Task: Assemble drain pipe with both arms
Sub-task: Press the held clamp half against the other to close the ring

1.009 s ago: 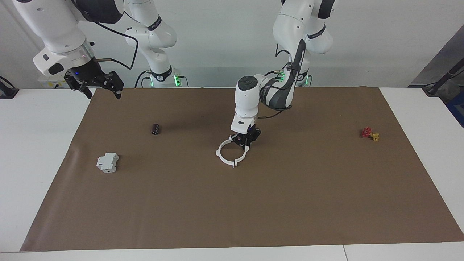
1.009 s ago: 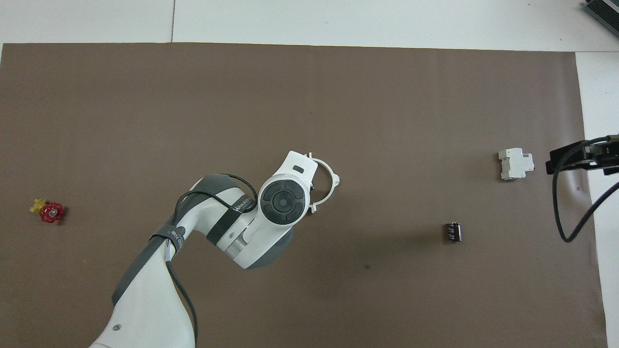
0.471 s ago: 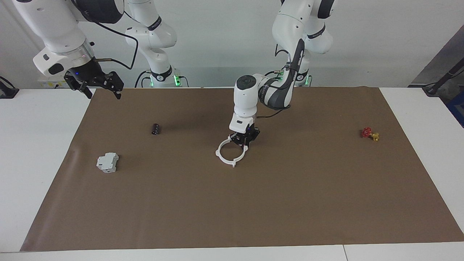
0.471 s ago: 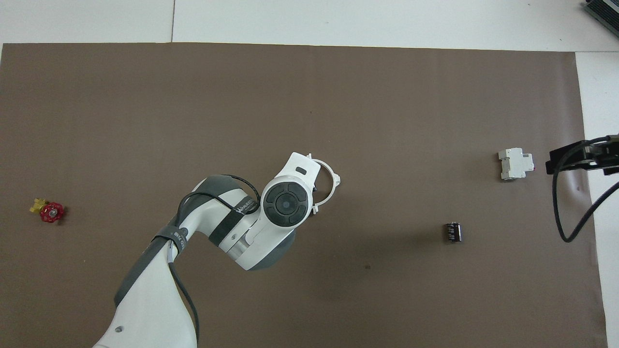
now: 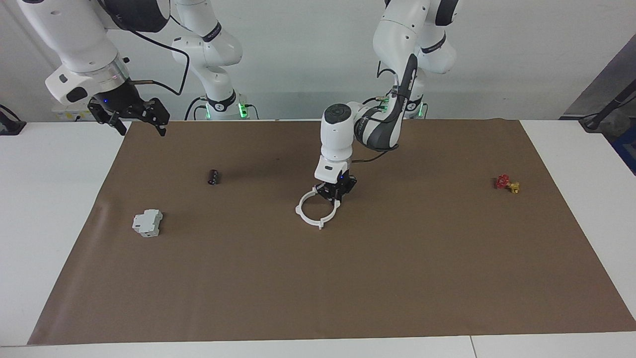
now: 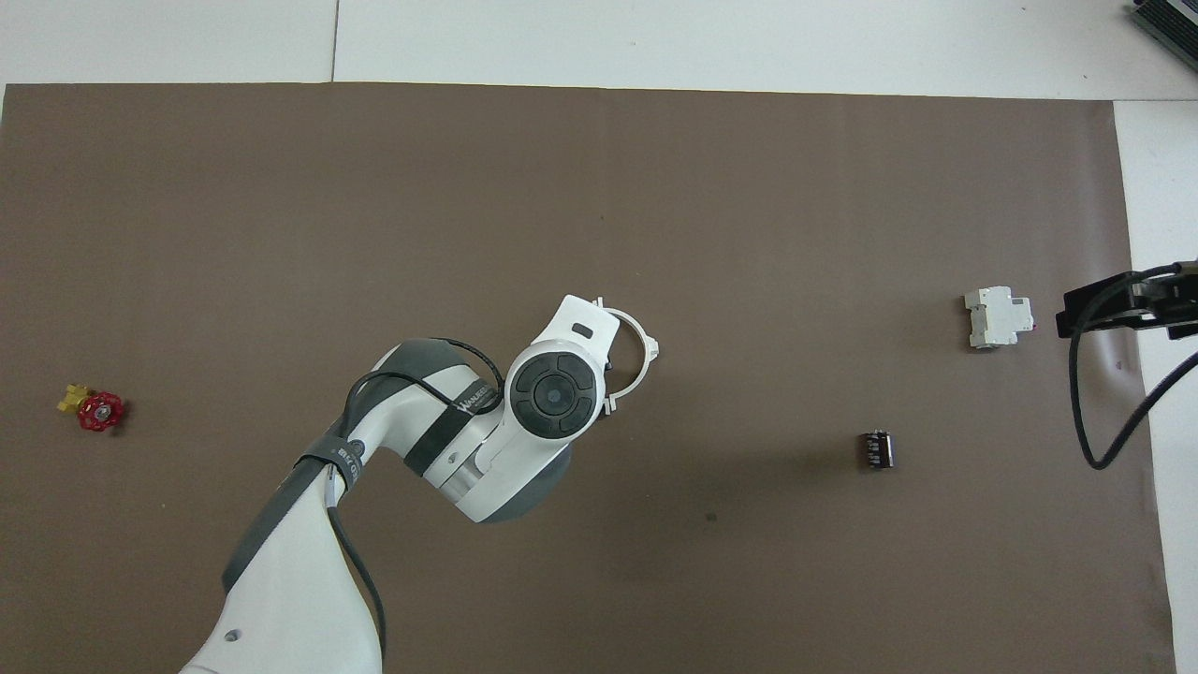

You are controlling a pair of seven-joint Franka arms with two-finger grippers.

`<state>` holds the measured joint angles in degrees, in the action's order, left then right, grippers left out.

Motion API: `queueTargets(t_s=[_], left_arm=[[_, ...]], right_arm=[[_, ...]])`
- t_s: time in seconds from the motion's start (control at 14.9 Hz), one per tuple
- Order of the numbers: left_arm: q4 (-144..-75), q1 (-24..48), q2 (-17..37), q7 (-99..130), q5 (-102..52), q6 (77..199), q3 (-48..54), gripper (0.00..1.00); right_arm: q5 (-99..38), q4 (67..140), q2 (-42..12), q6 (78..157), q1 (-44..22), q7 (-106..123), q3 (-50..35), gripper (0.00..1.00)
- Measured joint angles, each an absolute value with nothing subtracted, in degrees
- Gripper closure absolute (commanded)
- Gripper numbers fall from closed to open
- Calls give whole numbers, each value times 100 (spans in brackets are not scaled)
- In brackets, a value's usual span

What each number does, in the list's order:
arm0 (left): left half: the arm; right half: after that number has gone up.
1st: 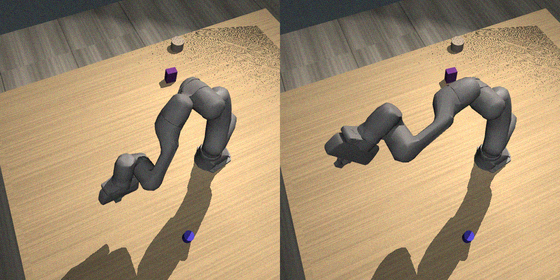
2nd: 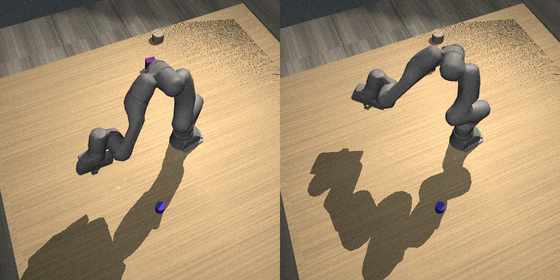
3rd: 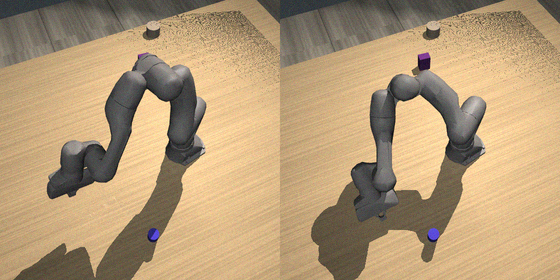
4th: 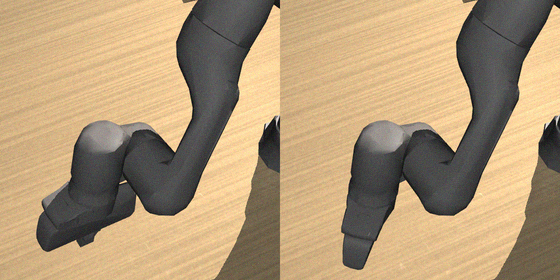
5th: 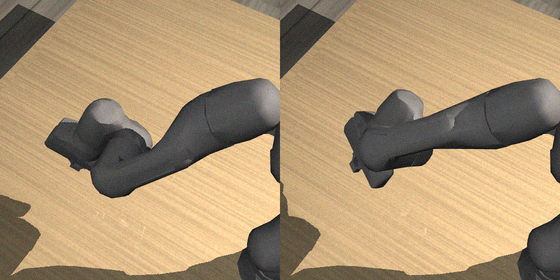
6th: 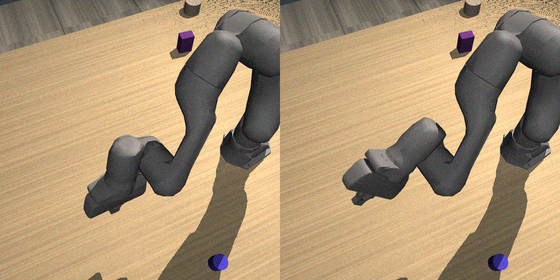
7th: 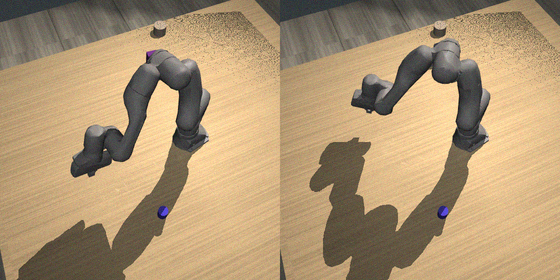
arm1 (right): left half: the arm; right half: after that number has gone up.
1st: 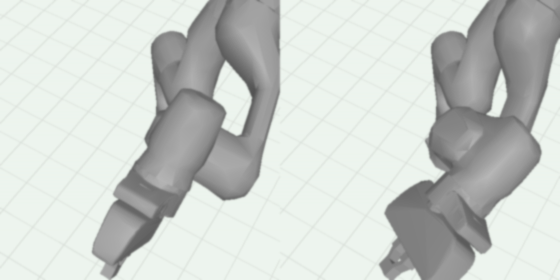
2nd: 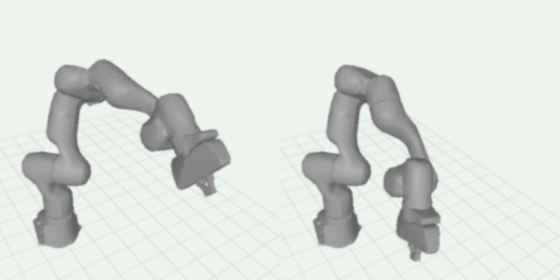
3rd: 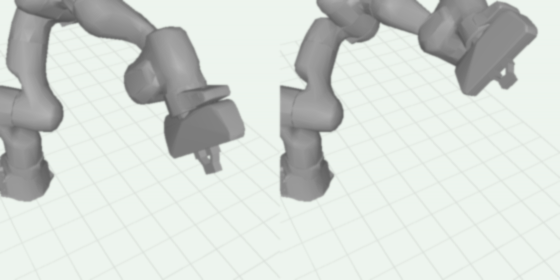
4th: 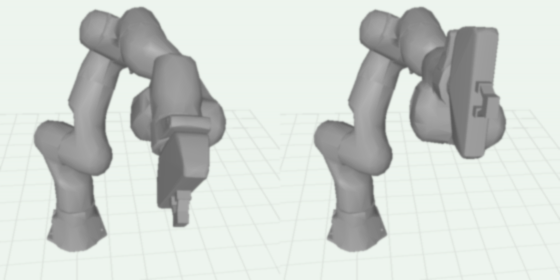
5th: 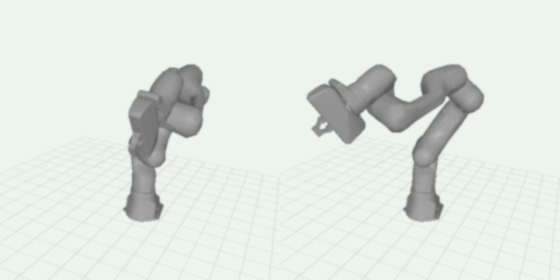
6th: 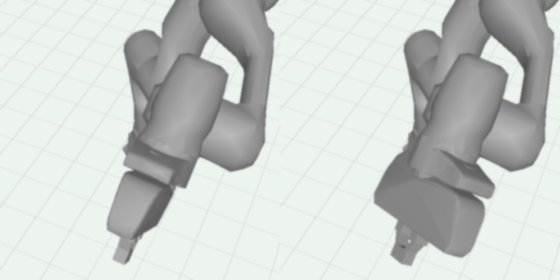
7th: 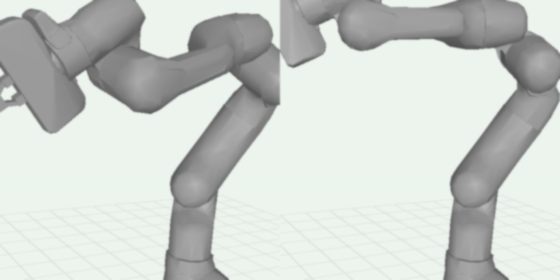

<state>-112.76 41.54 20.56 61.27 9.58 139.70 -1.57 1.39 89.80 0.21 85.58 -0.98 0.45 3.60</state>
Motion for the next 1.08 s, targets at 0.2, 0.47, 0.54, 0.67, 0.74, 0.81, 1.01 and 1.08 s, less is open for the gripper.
queueTargets(t_s=[0.2,0.47,0.54,0.67,0.74,0.81,1.01,1.08], left_arm=[[-11272,4154,2056,6129,959,13975,-162,100],[-11270,4154,2056,6131,959,13986,-166,100],[-11270,4154,2056,6132,960,13987,-167,100],[-11270,4154,2056,6132,961,13989,-170,49],[-11270,4154,2056,6132,969,13992,-171,35],[-11270,4154,2056,6133,985,13995,-173,15],[-11270,4154,2056,6137,1003,13999,-174,0],[-11270,4154,2056,6137,1005,14000,-174,0]], right_arm=[[139,8980,21,8558,-98,45,360,0],[139,8980,21,8558,-102,45,359,0],[139,8980,21,8558,-104,45,359,0],[139,8980,21,8558,-108,45,358,0],[139,8980,21,8558,-110,45,358,0],[139,8980,21,8558,-111,45,357,0],[139,8980,21,8558,-111,45,357,0],[139,8980,21,8558,-111,45,357,0]])
